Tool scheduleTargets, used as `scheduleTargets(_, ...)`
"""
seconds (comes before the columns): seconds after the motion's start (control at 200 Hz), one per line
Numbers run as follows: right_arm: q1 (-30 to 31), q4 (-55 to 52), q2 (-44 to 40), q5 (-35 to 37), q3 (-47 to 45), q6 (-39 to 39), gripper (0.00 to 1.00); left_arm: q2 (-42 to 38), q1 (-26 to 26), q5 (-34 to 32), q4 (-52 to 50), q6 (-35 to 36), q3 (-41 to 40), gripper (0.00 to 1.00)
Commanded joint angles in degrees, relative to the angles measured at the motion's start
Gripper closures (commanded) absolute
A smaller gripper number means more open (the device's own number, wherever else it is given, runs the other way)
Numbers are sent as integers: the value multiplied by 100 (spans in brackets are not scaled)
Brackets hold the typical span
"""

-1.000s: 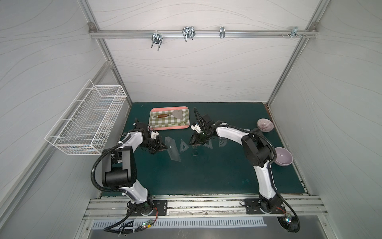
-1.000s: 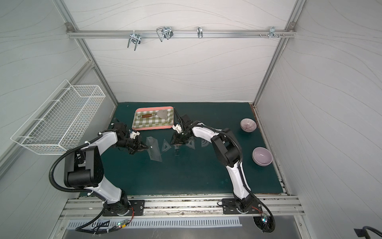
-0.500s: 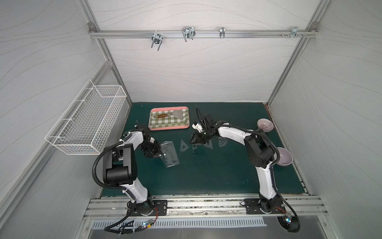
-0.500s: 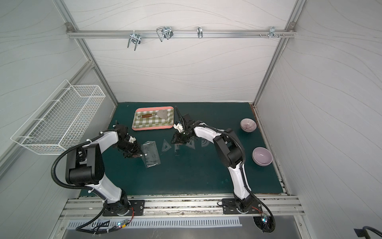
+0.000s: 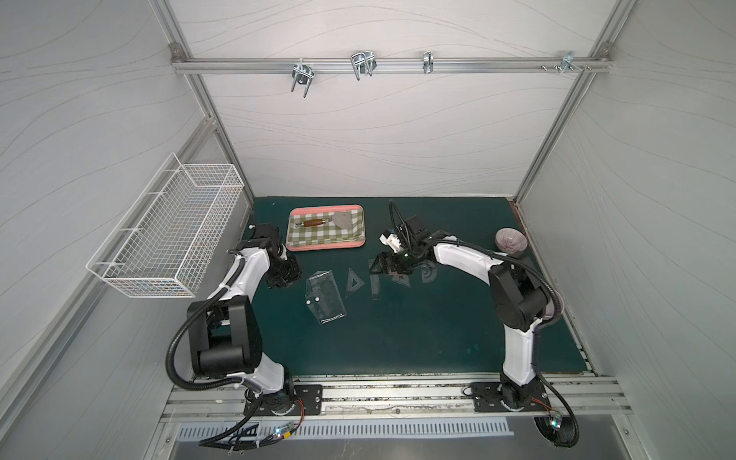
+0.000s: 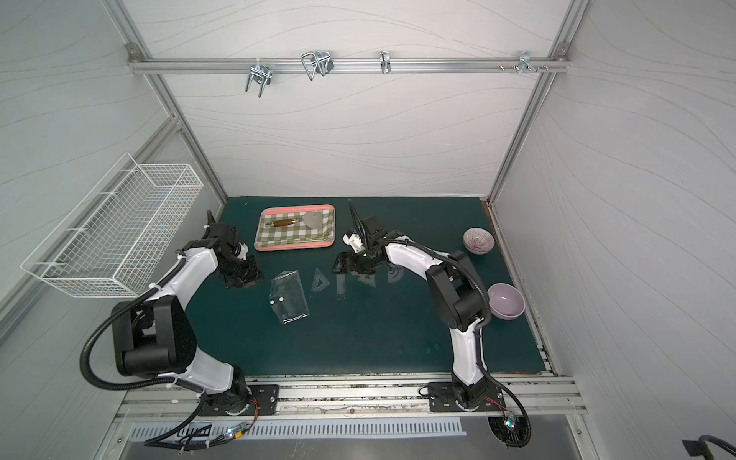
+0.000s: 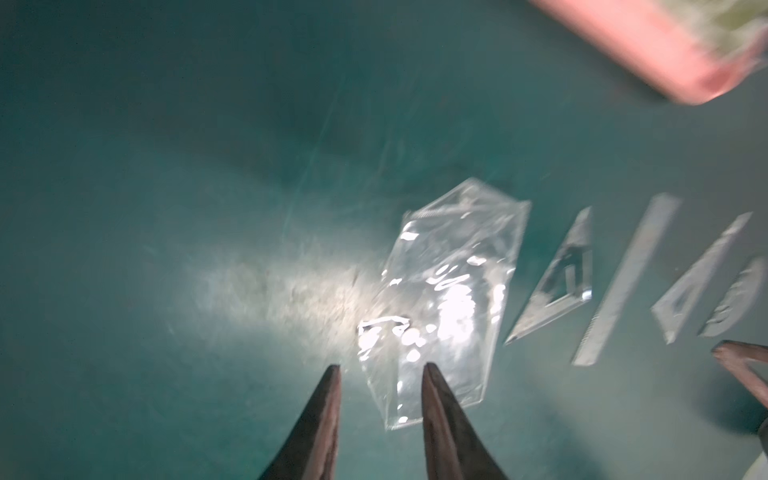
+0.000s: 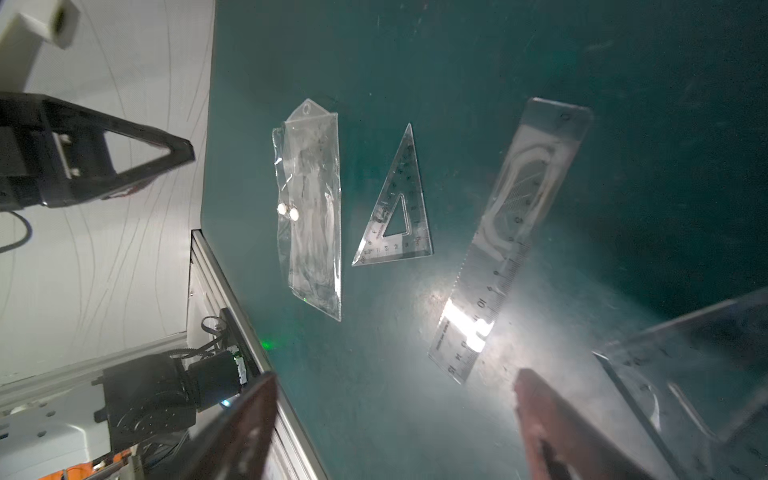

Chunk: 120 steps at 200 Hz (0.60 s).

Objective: Open the ruler set and take out the ruler
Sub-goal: Place the ruler set bag at the center of the board, then reset both arms

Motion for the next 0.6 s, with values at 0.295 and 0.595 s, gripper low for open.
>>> scheduleTargets(0.295, -1477, 280, -2118, 1087, -1439, -1029, 1, -605, -253, -661, 4528, 197, -1451, 40)
scheduleTargets(0.595, -2893, 1774, -3195, 2318, -3079, -1679, 1, -549, -205, -687, 6264, 1001, -2464, 1)
